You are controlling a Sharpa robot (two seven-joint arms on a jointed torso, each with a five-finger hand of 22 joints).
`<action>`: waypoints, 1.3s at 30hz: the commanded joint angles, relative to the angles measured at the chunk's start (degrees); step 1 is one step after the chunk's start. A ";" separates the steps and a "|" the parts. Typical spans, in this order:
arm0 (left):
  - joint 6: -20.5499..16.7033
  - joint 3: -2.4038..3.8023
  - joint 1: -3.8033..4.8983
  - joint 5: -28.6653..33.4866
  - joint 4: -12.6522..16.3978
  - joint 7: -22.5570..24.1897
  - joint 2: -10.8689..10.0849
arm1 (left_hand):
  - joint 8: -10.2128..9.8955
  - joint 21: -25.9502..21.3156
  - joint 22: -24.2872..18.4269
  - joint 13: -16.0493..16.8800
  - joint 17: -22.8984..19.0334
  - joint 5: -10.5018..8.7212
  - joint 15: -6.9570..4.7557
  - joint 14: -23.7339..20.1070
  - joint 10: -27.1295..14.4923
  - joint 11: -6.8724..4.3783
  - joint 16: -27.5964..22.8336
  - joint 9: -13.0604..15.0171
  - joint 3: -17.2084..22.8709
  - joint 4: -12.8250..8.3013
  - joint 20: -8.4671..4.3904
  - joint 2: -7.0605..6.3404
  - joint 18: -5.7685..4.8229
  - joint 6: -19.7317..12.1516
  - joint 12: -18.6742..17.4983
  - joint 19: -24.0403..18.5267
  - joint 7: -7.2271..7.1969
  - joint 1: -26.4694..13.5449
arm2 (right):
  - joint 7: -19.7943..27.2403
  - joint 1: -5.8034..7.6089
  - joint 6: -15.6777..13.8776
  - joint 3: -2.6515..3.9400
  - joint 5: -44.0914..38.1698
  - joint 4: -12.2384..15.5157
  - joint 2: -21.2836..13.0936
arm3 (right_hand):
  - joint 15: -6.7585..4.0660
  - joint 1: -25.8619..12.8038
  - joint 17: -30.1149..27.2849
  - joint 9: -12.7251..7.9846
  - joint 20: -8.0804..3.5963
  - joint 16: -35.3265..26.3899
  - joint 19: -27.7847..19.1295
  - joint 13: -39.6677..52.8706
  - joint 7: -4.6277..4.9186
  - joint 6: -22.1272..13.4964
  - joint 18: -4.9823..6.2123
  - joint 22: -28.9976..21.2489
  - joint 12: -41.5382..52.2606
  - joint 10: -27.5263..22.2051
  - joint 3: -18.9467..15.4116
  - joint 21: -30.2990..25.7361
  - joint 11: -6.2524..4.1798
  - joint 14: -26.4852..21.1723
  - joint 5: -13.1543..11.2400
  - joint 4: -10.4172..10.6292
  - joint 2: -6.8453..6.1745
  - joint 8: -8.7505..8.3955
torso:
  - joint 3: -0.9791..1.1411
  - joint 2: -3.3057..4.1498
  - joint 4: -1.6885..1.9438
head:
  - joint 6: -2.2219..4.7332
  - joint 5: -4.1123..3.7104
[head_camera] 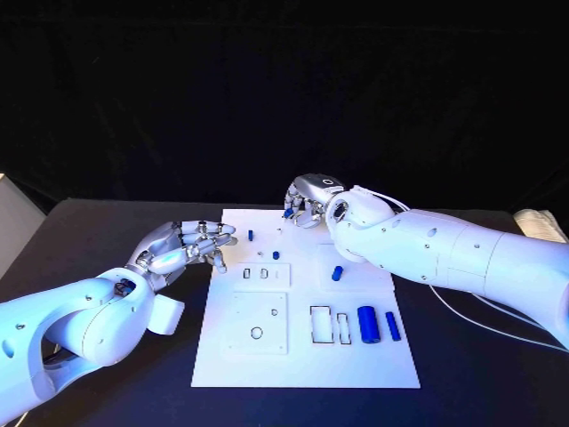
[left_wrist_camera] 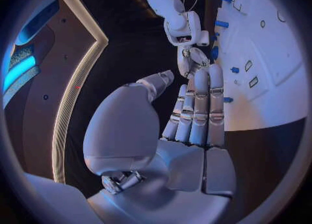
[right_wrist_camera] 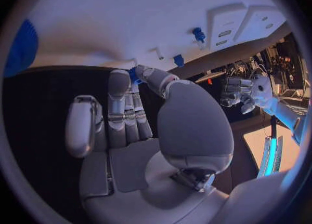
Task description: Assemble the parts on the task board
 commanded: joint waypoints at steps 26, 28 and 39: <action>1.27 0.03 1.09 -0.26 0.63 0.34 0.00 | -0.26 0.00 -0.08 -0.05 -0.15 -0.33 -0.04 -0.37 -0.43 0.04 -0.65 0.22 0.22 -0.33 -0.06 0.06 0.32 -0.39 -0.26 -0.49 0.03 0.19 | 0.51 -0.29 1.29 -0.16 0.17 -1.89 1.13 | 0.30 -0.50 -0.11 0.11 -0.12 -0.37 0.11 0.08 0.30 -0.07 -0.38 -0.12 -0.26 -0.33 0.15 -0.20 0.34 0.09 0.29 0.33 0.21 0.21 | -0.06 0.21 -0.09 | -0.48 0.49; 1.30 0.03 1.12 -0.26 0.64 0.34 0.01 | -0.26 0.00 -0.08 -0.05 -0.15 -0.33 -0.04 -0.37 -0.43 0.04 -0.65 0.22 0.22 -0.33 -0.06 0.06 0.32 -0.39 -0.26 -0.49 0.03 0.19 | 0.56 -0.29 1.32 -0.18 0.18 -1.99 1.24 | 0.30 -0.50 -0.11 0.11 -0.12 -0.37 0.11 0.08 0.30 -0.07 -0.38 -0.12 -0.26 -0.33 0.15 -0.20 0.34 0.09 0.29 0.33 0.21 0.21 | -0.08 0.26 -0.11 | -0.51 0.50; 1.44 0.03 1.20 -0.26 0.54 0.28 0.12 | -0.26 0.00 -0.08 -0.05 -0.15 -0.33 -0.04 -0.37 -0.43 0.04 -0.65 0.22 0.22 -0.33 -0.06 0.06 0.32 -0.39 -0.26 -0.49 0.03 0.19 | 0.78 -0.31 0.97 -0.21 0.31 -2.56 1.83 | 0.37 -0.64 -0.13 0.17 -0.08 -0.43 0.09 0.10 0.41 -0.30 -0.38 -0.13 -0.35 -0.48 0.16 -0.23 0.43 0.05 0.31 0.44 0.21 0.10 | -0.11 0.26 -0.03 | -0.71 0.54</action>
